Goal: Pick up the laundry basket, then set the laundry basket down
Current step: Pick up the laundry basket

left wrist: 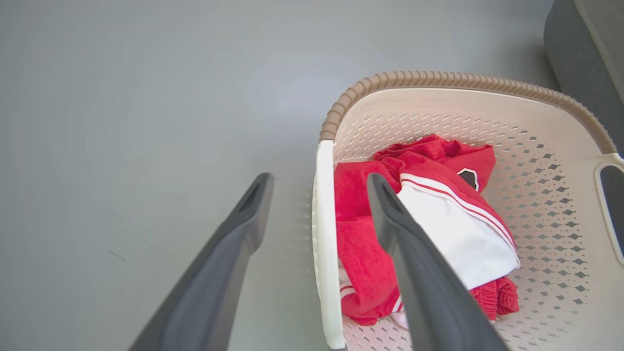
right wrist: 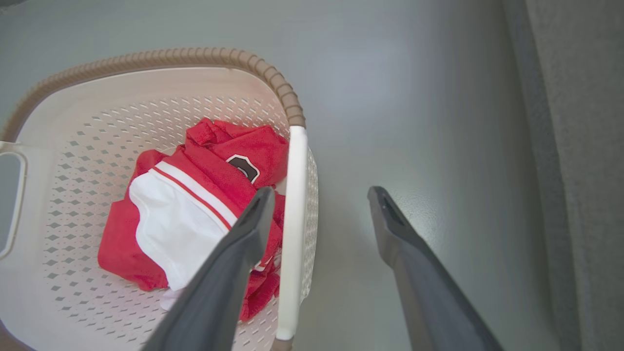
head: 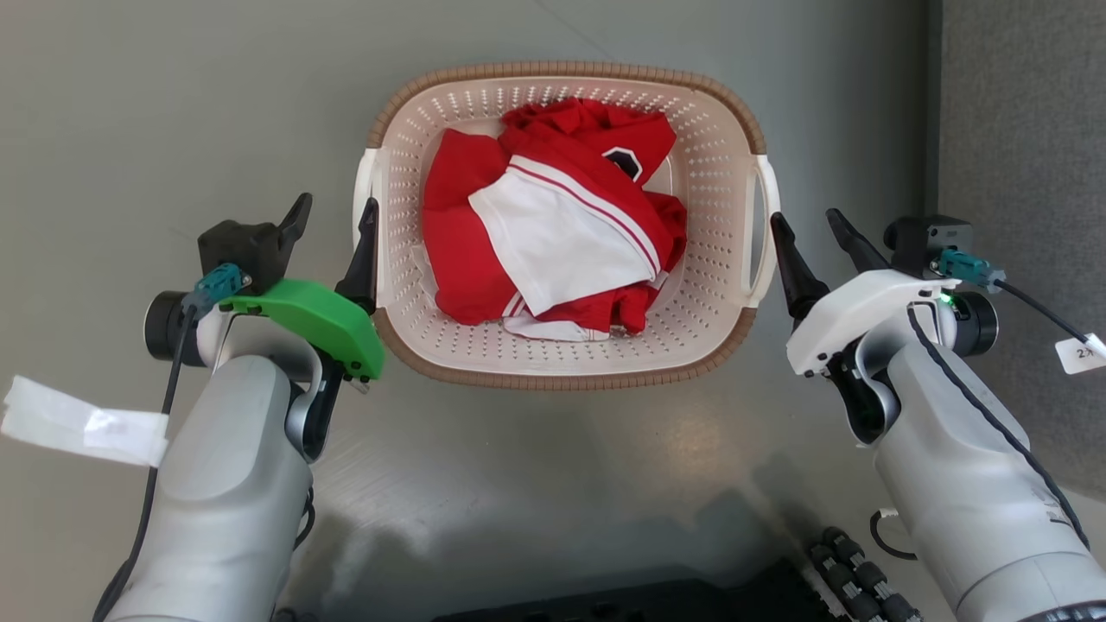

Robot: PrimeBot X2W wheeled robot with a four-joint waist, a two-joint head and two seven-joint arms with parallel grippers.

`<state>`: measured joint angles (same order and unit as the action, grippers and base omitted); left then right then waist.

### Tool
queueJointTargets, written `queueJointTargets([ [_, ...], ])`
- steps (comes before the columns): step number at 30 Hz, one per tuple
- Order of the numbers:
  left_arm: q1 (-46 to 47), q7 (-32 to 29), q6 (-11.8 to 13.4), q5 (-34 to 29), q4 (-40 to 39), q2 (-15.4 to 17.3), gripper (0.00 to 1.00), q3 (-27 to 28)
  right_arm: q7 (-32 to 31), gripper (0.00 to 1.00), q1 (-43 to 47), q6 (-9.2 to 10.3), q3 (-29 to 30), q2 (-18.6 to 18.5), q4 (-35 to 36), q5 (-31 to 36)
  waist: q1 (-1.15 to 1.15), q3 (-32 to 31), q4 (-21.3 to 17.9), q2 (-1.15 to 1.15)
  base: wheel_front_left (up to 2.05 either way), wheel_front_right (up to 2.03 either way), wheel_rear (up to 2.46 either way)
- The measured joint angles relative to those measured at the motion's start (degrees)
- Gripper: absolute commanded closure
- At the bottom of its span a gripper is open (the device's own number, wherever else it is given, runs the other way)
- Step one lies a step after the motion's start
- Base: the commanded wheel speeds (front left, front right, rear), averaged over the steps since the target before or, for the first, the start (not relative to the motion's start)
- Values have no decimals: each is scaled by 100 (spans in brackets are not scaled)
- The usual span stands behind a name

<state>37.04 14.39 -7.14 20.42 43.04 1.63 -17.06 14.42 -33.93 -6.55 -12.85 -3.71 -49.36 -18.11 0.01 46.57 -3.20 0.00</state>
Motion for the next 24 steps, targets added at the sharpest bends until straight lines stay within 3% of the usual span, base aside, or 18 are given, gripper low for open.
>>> queueJointTargets([
  [24, 977, -376, 0, 714, 1009, 0, 0, -630, -92, 0, -1063, -58, -755, 14, -1004, -172, 0, 727, -105, 0, 0, 0, 0],
])
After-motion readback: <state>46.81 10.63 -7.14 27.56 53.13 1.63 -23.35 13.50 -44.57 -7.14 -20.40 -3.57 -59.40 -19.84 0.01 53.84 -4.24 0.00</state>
